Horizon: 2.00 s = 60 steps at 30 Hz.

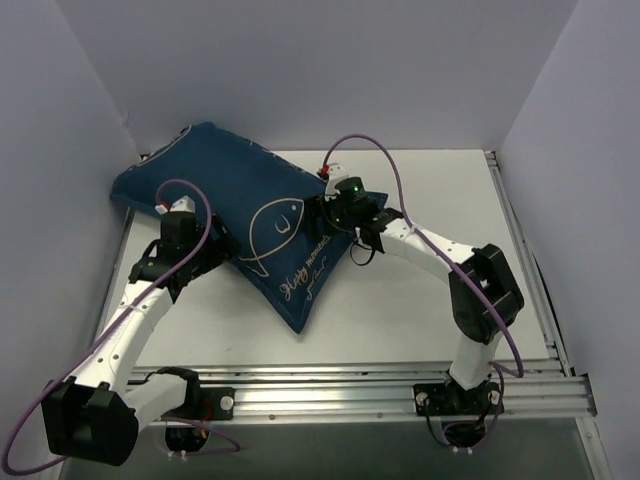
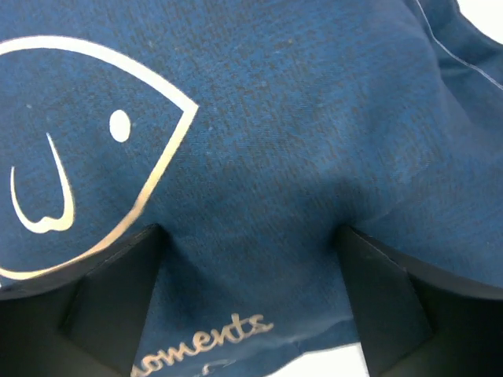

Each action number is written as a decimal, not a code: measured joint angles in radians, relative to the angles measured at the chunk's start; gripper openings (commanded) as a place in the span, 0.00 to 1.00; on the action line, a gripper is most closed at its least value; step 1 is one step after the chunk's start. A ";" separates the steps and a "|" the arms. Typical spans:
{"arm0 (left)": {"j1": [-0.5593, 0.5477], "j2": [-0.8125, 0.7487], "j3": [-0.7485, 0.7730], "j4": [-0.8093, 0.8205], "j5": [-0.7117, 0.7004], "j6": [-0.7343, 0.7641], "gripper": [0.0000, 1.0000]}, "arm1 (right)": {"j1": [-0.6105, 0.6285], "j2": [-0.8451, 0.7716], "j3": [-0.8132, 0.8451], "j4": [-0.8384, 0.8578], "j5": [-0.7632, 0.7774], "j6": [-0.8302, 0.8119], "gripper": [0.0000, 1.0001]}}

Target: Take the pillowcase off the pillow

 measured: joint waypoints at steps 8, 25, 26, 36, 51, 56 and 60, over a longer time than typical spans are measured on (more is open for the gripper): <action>-0.002 -0.028 -0.072 0.071 -0.026 -0.023 0.94 | 0.050 -0.043 -0.129 0.160 -0.004 0.023 0.00; -0.002 -0.135 -0.091 0.033 -0.065 -0.014 0.94 | 0.499 -0.579 -0.468 -0.177 0.048 0.335 0.79; -0.002 -0.141 -0.091 0.027 -0.066 -0.012 0.94 | 0.501 -0.587 -0.451 -0.214 0.043 0.335 0.82; -0.002 -0.116 -0.061 -0.008 -0.065 0.012 0.94 | 0.047 -0.562 -0.168 -0.290 -0.006 0.237 1.00; -0.003 0.003 -0.114 0.069 -0.050 0.005 0.94 | -0.137 0.106 -0.029 -0.003 -0.378 0.243 0.98; -0.005 0.085 -0.152 0.136 -0.051 -0.017 0.94 | -0.084 0.150 0.012 0.074 -0.462 0.224 0.66; -0.056 0.153 -0.154 0.191 -0.077 -0.039 0.94 | -0.068 0.150 0.012 0.115 -0.510 0.200 0.00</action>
